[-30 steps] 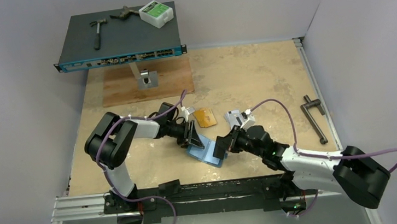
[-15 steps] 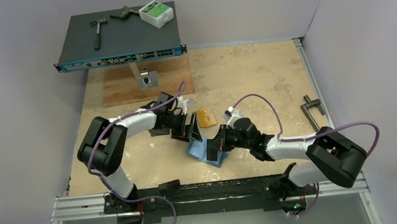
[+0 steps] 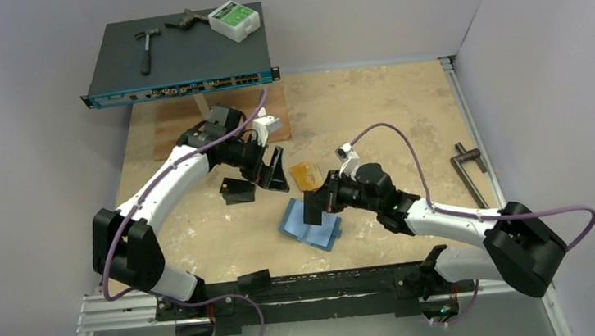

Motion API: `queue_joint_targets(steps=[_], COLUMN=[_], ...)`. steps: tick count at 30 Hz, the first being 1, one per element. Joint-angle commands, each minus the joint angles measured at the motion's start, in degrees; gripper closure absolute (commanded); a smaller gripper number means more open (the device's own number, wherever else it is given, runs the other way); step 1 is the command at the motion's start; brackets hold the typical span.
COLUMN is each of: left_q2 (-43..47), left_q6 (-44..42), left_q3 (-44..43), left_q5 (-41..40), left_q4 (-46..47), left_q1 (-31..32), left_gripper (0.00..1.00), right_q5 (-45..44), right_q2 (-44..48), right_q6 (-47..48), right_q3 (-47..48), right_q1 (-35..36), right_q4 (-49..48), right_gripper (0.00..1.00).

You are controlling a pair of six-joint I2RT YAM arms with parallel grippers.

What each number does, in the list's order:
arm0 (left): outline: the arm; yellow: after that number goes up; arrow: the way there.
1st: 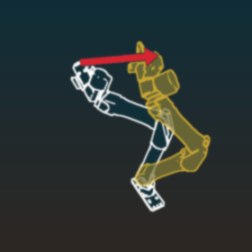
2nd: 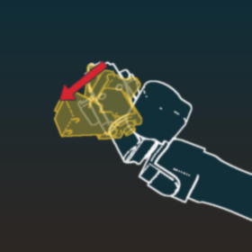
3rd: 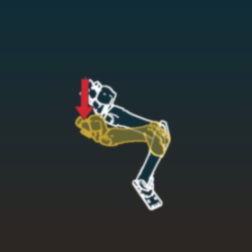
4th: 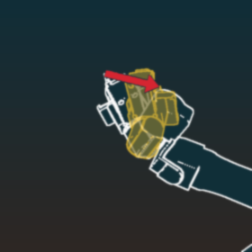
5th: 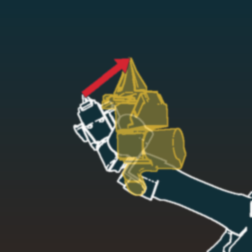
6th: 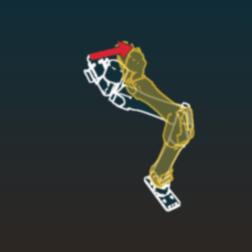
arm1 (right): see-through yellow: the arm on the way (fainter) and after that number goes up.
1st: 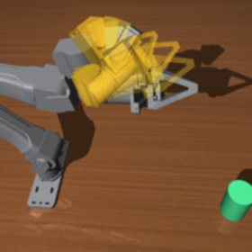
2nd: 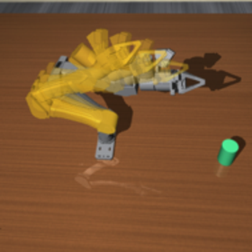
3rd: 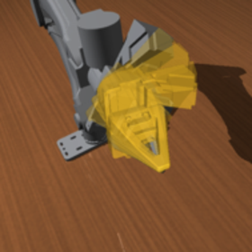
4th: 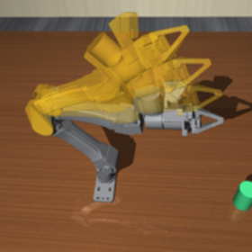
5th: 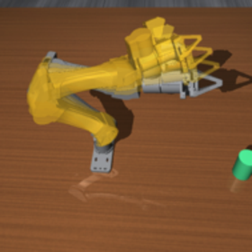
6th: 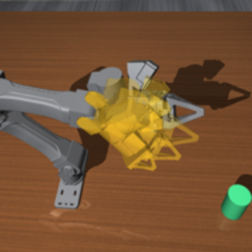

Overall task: Put the credit cards into the card holder
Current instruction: Place the card holder at the center of the board, then insert the credit card into the card holder.

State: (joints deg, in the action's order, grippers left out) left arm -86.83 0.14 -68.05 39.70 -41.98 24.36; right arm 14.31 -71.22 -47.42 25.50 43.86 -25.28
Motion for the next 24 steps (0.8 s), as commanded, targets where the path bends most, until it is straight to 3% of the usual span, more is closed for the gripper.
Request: queue_joint_targets(steps=[1, 5, 10, 15, 24], left_q2=[2.1, 6.7, 12.5, 13.0, 12.3], left_q6=[-8.8, -11.6, -5.6, -1.7, 5.2], left_q3=[-8.6, -4.8, 4.9, 4.9, 5.8], left_q5=[8.4, 22.2, 32.7, 33.6, 31.7], left_q4=[-10.7, -9.5, 2.0, 6.1, 13.5], left_q1=[0.0, 0.1, 0.9, 2.2, 2.1], left_gripper=[0.00, 0.00, 0.00, 0.00, 0.03], right_q5=[-1.9, -5.0, -5.2, -2.0, 0.5], right_q2=[6.4, 13.0, 14.5, 10.9, 5.9], right_q6=[2.2, -0.1, -2.7, -6.9, -9.8], right_q3=[2.4, -1.0, -2.2, -2.3, -1.5], right_q1=[-0.6, -0.7, -0.7, -0.5, 0.2], right_q4=[-2.5, -13.1, -21.9, -30.2, -36.1], right_gripper=[1.00, 1.00, 1.00, 1.00, 1.00])
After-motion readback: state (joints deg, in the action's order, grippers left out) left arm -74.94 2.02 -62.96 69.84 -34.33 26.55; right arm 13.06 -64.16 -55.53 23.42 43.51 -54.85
